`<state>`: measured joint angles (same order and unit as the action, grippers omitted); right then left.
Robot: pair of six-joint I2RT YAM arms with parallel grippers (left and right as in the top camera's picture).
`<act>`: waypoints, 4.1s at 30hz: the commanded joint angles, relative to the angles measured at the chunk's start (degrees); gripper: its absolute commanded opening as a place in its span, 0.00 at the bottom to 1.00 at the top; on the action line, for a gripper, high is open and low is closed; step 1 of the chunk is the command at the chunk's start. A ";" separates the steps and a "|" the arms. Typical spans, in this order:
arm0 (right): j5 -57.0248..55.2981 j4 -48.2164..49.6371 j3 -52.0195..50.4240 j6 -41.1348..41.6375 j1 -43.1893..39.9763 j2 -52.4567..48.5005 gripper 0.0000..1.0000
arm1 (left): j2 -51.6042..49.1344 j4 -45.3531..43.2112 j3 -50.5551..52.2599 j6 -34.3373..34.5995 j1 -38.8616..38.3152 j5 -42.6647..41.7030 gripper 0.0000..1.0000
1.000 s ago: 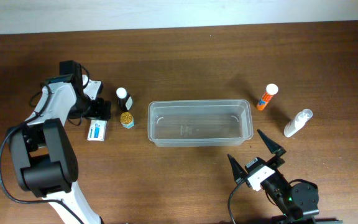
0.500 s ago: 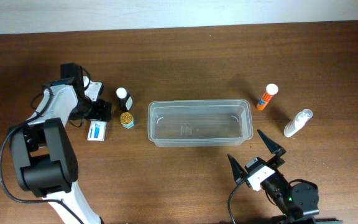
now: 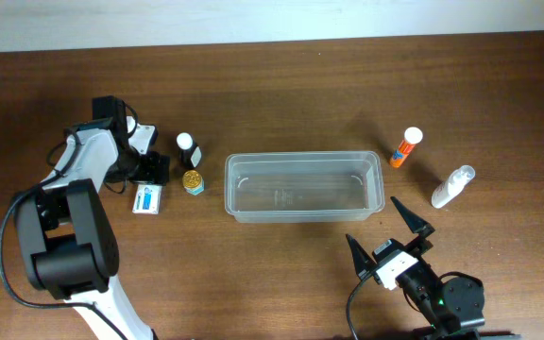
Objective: Pack container
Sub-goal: 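Lower the left gripper and close it on the Panadol box, then lift the Panadol box and carry it over the clear container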
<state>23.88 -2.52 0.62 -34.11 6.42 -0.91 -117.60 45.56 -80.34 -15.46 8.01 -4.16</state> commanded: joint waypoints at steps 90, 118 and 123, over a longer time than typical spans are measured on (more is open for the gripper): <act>-0.33 -0.28 -0.31 0.44 -0.44 0.55 0.98 | 2.75 22.77 -33.09 -1.42 -1.14 1.97 0.43; -0.33 -0.28 -0.31 0.44 -0.44 0.55 0.98 | 10.69 28.46 -33.18 -27.74 -30.95 -7.06 0.43; -0.33 -0.28 -0.31 0.44 -0.44 0.55 0.98 | 10.69 30.45 -33.05 -31.85 -33.62 -7.08 0.42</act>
<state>23.88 -2.52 0.62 -34.09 6.42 -0.91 -107.98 75.70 -112.73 -41.87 -24.71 -9.93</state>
